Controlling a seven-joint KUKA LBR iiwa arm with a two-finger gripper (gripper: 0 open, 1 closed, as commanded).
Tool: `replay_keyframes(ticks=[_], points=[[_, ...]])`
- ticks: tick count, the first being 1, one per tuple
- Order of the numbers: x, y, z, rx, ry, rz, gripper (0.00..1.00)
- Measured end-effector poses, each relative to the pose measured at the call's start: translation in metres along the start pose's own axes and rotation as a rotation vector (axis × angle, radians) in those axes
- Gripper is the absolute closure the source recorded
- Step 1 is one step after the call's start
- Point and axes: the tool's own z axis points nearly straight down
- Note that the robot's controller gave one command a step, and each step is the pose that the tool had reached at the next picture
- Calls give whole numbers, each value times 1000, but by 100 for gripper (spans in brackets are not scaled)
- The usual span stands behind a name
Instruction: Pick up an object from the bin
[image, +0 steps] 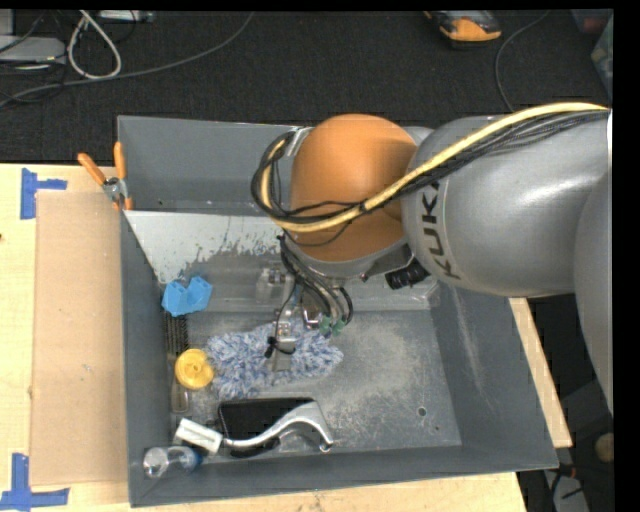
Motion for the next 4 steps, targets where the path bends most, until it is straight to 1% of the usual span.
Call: replay_keyframes(ticks=[1, 2, 3, 4], points=[[-2, -1, -5, -1, -8, 5, 0], [-16, -27, 54, -1, -10, -124, 0], [-31, -48, 149, -1, -11, -273, 0], [-46, -53, 150, 0, -14, -363, 0]])
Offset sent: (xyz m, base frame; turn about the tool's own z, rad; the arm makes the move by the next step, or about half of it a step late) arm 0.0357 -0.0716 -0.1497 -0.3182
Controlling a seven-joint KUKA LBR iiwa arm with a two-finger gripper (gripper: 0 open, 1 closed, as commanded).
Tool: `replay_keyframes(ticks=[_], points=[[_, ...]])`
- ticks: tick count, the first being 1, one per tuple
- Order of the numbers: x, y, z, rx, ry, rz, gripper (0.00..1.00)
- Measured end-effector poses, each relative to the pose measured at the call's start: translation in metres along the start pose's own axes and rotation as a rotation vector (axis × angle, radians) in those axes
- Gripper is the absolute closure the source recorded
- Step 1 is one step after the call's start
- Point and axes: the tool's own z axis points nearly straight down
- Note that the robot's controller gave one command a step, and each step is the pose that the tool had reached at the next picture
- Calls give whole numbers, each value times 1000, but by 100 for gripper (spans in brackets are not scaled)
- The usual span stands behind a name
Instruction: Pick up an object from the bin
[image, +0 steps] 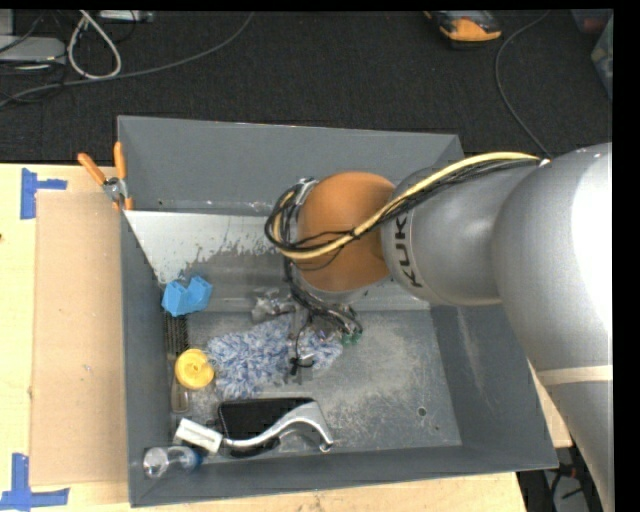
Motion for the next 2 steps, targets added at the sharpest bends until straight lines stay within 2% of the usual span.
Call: replay_keyframes(ticks=[1, 2], points=[[8, 4, 2, -2, 5, 88, 0], [0, 0, 1, -2, -1, 24, 100]])
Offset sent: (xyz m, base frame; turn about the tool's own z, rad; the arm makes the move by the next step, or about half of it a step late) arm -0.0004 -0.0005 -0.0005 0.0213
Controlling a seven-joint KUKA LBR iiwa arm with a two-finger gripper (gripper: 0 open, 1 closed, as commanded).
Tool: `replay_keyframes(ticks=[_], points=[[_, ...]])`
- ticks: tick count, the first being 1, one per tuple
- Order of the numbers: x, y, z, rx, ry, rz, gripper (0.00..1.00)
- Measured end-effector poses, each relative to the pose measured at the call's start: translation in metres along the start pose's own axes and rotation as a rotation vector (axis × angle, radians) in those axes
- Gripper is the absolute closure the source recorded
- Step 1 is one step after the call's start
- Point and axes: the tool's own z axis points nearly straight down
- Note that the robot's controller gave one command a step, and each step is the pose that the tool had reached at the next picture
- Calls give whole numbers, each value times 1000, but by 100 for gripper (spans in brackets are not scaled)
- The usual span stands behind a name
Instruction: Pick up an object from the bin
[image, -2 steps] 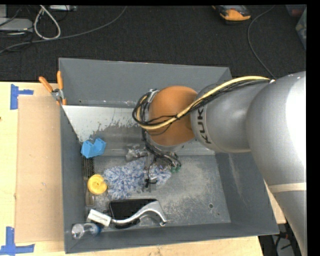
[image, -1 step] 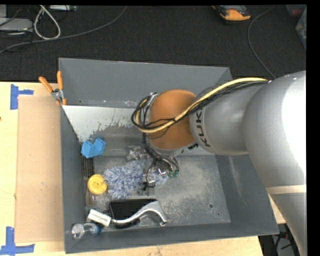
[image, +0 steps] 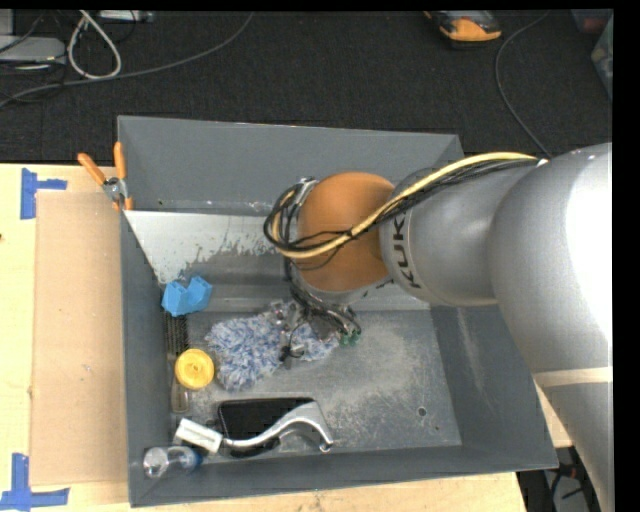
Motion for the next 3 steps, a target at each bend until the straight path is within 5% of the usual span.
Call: replay_keyframes(ticks=[3], points=[[1, 0, -18, -2, 2, 6, 100]])
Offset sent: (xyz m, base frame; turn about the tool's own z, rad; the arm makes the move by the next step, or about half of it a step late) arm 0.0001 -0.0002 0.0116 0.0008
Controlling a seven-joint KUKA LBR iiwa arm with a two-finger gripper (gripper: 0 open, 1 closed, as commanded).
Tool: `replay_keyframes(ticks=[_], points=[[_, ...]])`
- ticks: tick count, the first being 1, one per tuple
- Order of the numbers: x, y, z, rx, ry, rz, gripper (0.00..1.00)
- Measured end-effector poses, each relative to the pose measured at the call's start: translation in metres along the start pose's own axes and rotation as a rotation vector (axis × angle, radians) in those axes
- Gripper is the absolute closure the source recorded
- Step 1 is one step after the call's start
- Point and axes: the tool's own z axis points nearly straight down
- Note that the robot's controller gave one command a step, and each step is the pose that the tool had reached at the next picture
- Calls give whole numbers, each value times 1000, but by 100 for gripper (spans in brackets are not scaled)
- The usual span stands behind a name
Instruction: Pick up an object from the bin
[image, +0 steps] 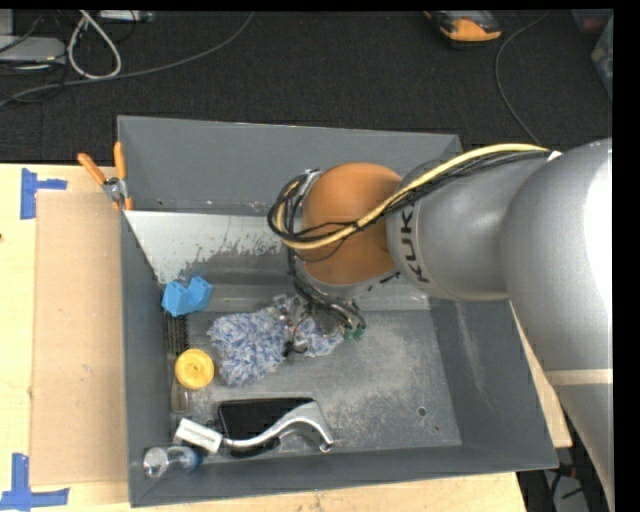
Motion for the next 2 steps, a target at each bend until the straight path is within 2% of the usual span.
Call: replay_keyframes(ticks=[1, 2], points=[[-1, 0, -11, 0, -3, 2, 100], [1, 1, -41, -1, 4, 4, 100]])
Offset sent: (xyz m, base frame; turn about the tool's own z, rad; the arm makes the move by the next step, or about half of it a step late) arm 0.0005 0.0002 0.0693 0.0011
